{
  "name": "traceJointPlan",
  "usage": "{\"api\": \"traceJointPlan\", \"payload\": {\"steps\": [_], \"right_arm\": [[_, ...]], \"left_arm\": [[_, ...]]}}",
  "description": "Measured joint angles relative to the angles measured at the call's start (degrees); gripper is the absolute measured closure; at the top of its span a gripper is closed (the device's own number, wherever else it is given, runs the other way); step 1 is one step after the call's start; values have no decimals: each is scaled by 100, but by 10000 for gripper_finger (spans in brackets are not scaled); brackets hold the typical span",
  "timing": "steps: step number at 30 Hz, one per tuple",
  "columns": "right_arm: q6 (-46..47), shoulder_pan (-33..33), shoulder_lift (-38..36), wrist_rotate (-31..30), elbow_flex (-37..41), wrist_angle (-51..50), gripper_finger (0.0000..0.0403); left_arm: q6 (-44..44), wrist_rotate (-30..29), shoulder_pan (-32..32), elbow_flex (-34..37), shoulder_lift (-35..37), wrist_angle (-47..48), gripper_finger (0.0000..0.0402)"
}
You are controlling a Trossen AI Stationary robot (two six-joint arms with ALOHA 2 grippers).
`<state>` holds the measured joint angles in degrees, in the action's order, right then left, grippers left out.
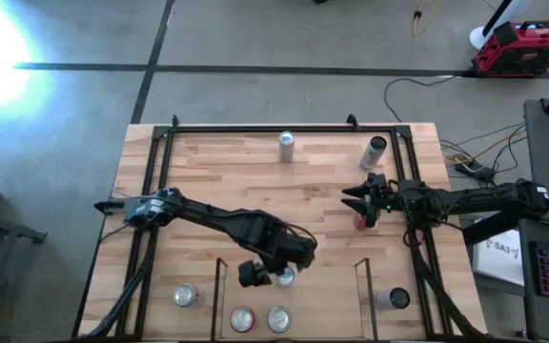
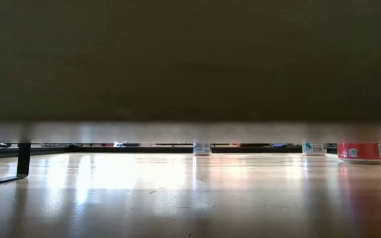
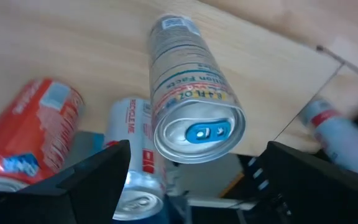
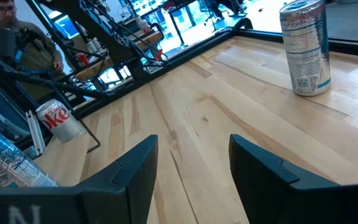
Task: Place canned beverage on shelf
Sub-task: Put the bottom blue soda can on the shelf
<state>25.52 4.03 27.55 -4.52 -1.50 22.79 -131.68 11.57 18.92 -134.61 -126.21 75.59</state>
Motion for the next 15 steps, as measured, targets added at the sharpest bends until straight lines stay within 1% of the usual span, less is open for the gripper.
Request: {"api": "traceJointPlan", "payload": {"steps": [8, 13, 15], "right_arm": [[0, -1, 0, 0, 0, 0, 220], [0, -1, 2, -1, 0, 0, 220], [0, 0, 1, 0, 0, 0, 220]], "left_arm": [[-1215, 0, 0, 16, -9, 59, 43], [-2451, -2, 0, 65, -13, 108, 43], [-2779, -7, -7, 86, -15, 118, 43]]}}
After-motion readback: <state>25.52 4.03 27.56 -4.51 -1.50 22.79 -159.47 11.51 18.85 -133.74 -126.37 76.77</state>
